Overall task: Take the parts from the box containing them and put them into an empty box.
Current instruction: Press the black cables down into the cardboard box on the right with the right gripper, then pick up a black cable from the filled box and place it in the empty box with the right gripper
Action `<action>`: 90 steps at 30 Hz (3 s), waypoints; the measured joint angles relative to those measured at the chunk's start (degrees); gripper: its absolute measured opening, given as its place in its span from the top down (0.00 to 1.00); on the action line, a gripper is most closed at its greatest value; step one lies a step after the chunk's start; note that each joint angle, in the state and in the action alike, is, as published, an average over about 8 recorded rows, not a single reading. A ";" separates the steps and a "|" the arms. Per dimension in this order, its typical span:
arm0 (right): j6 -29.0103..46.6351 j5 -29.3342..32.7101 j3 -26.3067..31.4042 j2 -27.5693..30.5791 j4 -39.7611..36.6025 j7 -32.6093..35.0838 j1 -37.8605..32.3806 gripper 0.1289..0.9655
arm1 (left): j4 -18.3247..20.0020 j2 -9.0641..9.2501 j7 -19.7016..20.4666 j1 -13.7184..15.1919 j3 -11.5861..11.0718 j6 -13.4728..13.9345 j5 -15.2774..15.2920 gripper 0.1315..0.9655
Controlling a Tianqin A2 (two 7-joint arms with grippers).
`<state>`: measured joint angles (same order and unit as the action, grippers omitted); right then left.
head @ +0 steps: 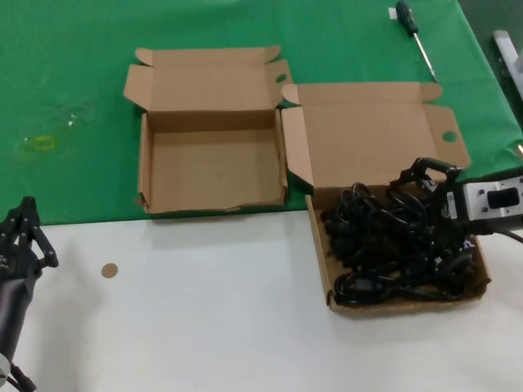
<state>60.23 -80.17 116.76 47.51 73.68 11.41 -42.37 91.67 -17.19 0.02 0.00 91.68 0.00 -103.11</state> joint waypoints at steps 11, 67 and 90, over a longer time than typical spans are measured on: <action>-1.39 2.58 0.74 -1.58 -2.59 0.57 -0.50 0.32 | 0.00 0.00 0.00 0.00 0.00 0.00 0.00 0.98; -0.27 0.80 -1.84 -2.00 3.18 -4.57 -3.14 0.89 | 0.00 0.00 0.00 0.00 0.00 0.00 0.00 0.98; -3.57 6.28 3.85 -14.65 -1.99 -5.26 -10.36 0.89 | 0.00 0.00 0.00 0.00 0.00 0.00 0.00 0.98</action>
<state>56.66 -73.90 120.61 32.86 71.69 6.14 -52.74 91.67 -17.19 0.02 0.00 91.68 0.00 -103.11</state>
